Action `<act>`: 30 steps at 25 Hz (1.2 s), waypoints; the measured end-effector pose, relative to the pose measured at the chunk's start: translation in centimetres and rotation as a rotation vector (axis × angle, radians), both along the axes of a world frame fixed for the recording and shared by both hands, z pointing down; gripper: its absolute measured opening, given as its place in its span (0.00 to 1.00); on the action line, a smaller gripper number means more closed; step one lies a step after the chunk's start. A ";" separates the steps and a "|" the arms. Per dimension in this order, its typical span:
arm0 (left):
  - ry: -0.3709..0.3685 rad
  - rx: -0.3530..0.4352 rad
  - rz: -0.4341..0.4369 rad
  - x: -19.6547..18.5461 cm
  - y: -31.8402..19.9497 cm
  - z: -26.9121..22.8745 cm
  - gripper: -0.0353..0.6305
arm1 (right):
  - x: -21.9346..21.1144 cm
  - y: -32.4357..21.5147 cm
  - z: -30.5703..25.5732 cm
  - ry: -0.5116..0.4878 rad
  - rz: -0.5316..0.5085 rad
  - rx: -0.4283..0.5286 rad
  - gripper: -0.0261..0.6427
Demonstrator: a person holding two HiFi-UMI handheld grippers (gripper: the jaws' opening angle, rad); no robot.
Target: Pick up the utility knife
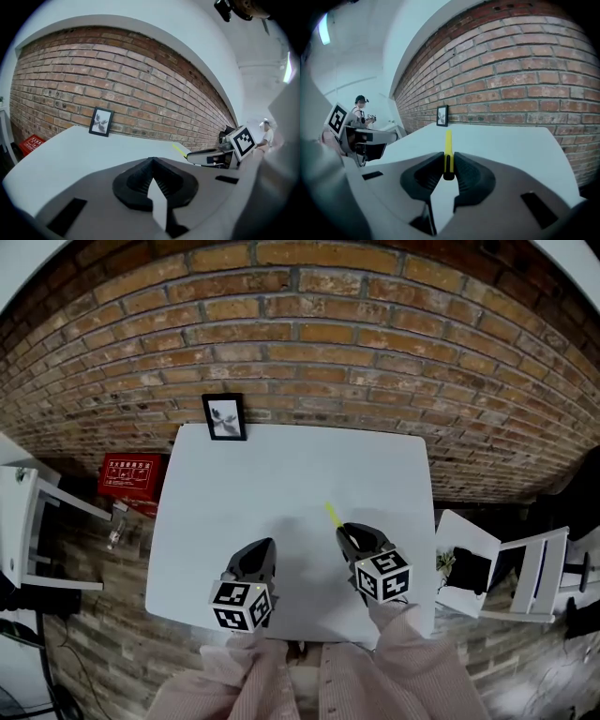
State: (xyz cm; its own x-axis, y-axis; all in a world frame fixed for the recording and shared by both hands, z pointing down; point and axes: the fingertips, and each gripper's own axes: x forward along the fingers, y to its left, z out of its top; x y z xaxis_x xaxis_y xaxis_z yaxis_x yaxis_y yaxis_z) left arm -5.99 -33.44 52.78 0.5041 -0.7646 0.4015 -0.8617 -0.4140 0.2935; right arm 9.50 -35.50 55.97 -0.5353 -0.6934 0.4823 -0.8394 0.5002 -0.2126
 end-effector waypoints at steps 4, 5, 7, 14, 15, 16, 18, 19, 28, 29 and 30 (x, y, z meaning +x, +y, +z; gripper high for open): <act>-0.004 0.048 0.019 0.0 0.2 -1.7 0.04 | 0.2 0.5 -2.3 -0.049 0.026 0.050 0.14; 0.001 0.059 0.021 0.0 0.3 -2.1 0.04 | 0.3 0.7 -2.9 -0.061 0.032 0.062 0.14; 0.013 0.081 0.020 0.1 0.4 -2.9 0.04 | 0.6 1.0 -4.0 -0.087 0.046 0.085 0.14; 0.023 0.151 0.037 0.4 0.7 -5.6 0.04 | 1.7 2.0 -7.8 -0.173 0.084 0.164 0.14; 0.022 0.160 0.038 0.3 0.7 -6.0 0.04 | 1.8 2.1 -8.2 -0.189 0.093 0.173 0.14; 0.019 0.169 0.039 0.2 0.8 -6.4 0.05 | 2.0 2.3 -8.7 -0.204 0.101 0.183 0.14; 0.014 0.187 0.039 -0.1 0.9 -7.1 0.04 | 2.3 2.8 -9.8 -0.229 0.113 0.205 0.14; 0.011 0.197 0.040 -0.2 1.0 -7.5 0.04 | 2.5 3.0 -10.4 -0.240 0.117 0.219 0.14; 0.008 0.266 0.031 -0.9 1.5 -10.4 0.04 | 3.9 4.3 -15.1 -0.296 0.157 0.331 0.14; 0.008 0.276 0.029 -1.0 1.5 -10.8 0.04 | 4.1 4.4 -15.5 -0.297 0.158 0.342 0.14; 0.008 0.286 0.028 -1.0 1.5 -11.2 0.04 | 4.3 4.5 -15.9 -0.300 0.158 0.354 0.14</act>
